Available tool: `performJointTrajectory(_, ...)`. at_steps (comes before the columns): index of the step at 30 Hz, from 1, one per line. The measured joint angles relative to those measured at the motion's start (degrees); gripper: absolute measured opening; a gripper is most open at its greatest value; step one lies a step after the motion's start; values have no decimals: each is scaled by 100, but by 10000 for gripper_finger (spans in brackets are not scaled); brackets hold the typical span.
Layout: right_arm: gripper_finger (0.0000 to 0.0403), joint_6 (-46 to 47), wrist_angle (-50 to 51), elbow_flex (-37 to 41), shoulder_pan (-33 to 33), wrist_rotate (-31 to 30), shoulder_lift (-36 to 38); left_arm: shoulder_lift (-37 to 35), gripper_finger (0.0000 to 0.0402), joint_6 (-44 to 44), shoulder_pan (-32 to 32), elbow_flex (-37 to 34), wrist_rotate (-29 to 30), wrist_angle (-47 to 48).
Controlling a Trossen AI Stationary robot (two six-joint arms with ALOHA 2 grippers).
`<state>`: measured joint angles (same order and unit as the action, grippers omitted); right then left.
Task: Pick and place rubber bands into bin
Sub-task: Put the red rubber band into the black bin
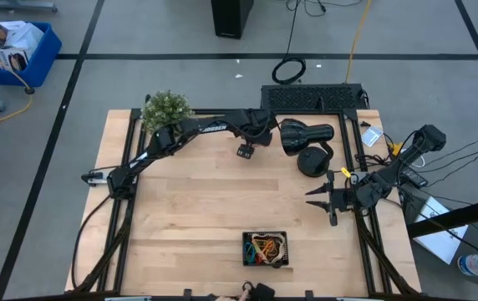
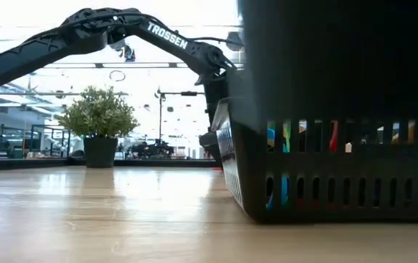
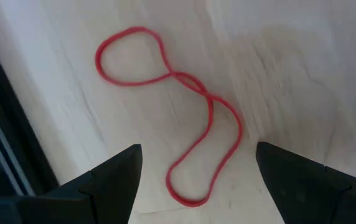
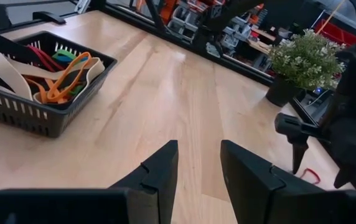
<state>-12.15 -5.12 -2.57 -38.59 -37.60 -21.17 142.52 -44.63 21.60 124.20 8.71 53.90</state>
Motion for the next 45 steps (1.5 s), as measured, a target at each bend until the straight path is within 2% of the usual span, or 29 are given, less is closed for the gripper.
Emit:
performJointTrajectory(4, 116, 51, -1, -1, 0, 2, 0, 46, 324, -509, -67, 11, -137, 3)
performJointTrajectory(8, 116, 34, -5, 0, 0, -3, 0, 105, 324, -741, -198, 20, 392, 56)
performJointTrajectory(22, 116, -52, -7, -1, 0, -26, -2, 125, 324, -393, -324, 2, 503, -176)
performJointTrajectory(30, 116, -41, -10, -1, 0, -24, -2, 128, 324, -559, -421, 0, 346, -262)
performJointTrajectory(32, 116, -43, -12, -2, 0, -24, -2, 136, 324, -375, -432, 78, 127, -194)
performJointTrajectory(37, 116, -46, -14, -1, 0, -26, -1, 173, 324, 317, -418, 256, -955, -87)
performJointTrajectory(39, 116, -7, -14, 0, 0, -26, -1, 189, 324, 646, -388, 305, -1150, -118)
performJointTrajectory(41, 116, 46, -14, 0, 0, -26, -1, 197, 324, 960, -362, 309, -1103, -350)
performJointTrajectory(45, 116, 92, -16, 0, 0, -24, -2, 195, 324, 1520, -306, 322, -463, -753)
